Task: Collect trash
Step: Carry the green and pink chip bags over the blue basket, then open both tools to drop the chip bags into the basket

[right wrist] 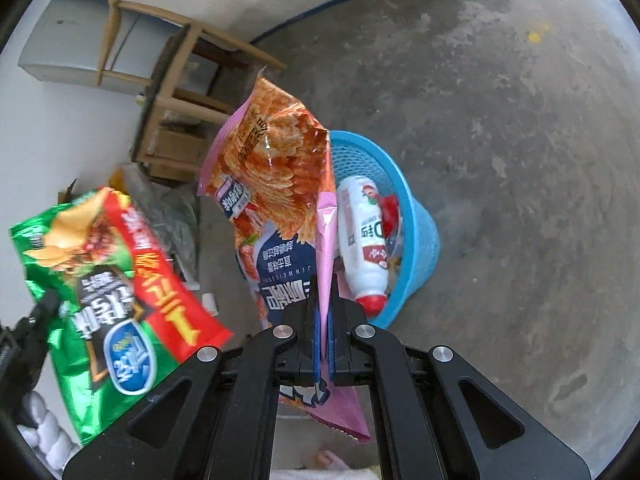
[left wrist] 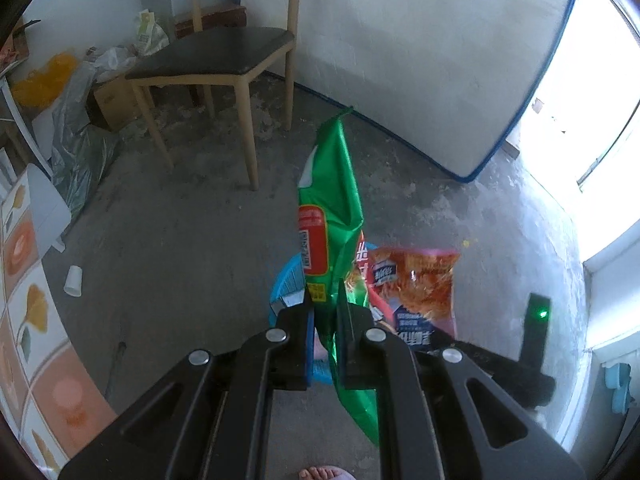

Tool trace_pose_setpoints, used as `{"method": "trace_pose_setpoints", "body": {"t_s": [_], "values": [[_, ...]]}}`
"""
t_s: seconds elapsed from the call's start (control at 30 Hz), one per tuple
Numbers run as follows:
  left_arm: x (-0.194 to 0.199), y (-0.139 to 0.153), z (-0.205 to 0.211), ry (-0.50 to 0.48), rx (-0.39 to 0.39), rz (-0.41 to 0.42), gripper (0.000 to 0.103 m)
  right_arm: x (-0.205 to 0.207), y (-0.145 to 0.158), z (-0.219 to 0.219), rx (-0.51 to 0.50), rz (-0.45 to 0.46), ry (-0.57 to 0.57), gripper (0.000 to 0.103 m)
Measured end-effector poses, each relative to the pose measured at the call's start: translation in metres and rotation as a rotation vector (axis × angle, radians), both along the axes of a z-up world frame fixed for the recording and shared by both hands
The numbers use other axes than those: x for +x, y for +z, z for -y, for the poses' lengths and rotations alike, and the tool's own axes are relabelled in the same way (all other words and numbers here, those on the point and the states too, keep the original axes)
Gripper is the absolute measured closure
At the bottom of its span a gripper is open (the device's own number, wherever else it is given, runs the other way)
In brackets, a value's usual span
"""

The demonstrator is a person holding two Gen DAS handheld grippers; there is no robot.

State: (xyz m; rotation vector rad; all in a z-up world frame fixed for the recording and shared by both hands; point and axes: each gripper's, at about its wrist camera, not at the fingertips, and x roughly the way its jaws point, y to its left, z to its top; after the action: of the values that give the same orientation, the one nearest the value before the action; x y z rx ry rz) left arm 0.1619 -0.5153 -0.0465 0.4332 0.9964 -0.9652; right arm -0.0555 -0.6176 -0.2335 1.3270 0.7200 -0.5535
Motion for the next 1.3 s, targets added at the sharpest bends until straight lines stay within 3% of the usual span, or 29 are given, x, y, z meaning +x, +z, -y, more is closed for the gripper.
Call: {"method": "trace_pose_setpoints", "body": {"t_s": [0.2,0.27,0.33,0.43,0.57,0.63,0.83,0.97,1.07,1.2,1.3], "values": [[0.02,-0.037,0.028,-0.03,0.033,-0.081,0.094,0.027,-0.019,0.006,0.01,0.005,0.043,0.096],[0.03,-0.061,0.042,-0.03,0.053,-0.155,0.093,0.033,-0.027,0.008,0.015,-0.006,0.055,0.085],[0.038,-0.09,0.053,-0.017,0.11,-0.206,0.088,0.035,-0.032,0.009,-0.005,-0.052,0.053,0.058],[0.05,-0.129,0.061,0.018,0.231,-0.228,0.083,0.028,-0.031,0.008,-0.024,-0.078,0.04,0.054],[0.058,-0.136,0.057,0.057,0.247,-0.224,0.067,0.008,-0.02,0.007,-0.082,-0.084,0.006,0.051],[0.057,-0.131,0.055,0.04,0.238,-0.213,0.064,-0.004,-0.017,0.006,-0.093,-0.075,-0.014,0.051],[0.044,-0.099,0.043,0.017,0.194,-0.19,0.064,-0.034,0.0,0.001,-0.144,-0.063,-0.076,0.051],[0.027,-0.04,0.021,-0.026,0.095,-0.106,0.064,-0.034,0.029,-0.01,-0.239,-0.057,-0.058,0.051],[0.011,0.007,-0.007,-0.059,0.007,-0.046,0.062,-0.041,0.07,-0.031,-0.364,-0.057,-0.003,0.05],[-0.027,0.075,-0.076,-0.068,-0.103,0.077,0.033,-0.048,0.131,-0.071,-0.572,-0.04,0.09,0.039],[-0.049,0.103,-0.131,-0.005,-0.154,0.113,0.021,-0.054,0.173,-0.104,-0.711,-0.027,0.143,0.028]]}}
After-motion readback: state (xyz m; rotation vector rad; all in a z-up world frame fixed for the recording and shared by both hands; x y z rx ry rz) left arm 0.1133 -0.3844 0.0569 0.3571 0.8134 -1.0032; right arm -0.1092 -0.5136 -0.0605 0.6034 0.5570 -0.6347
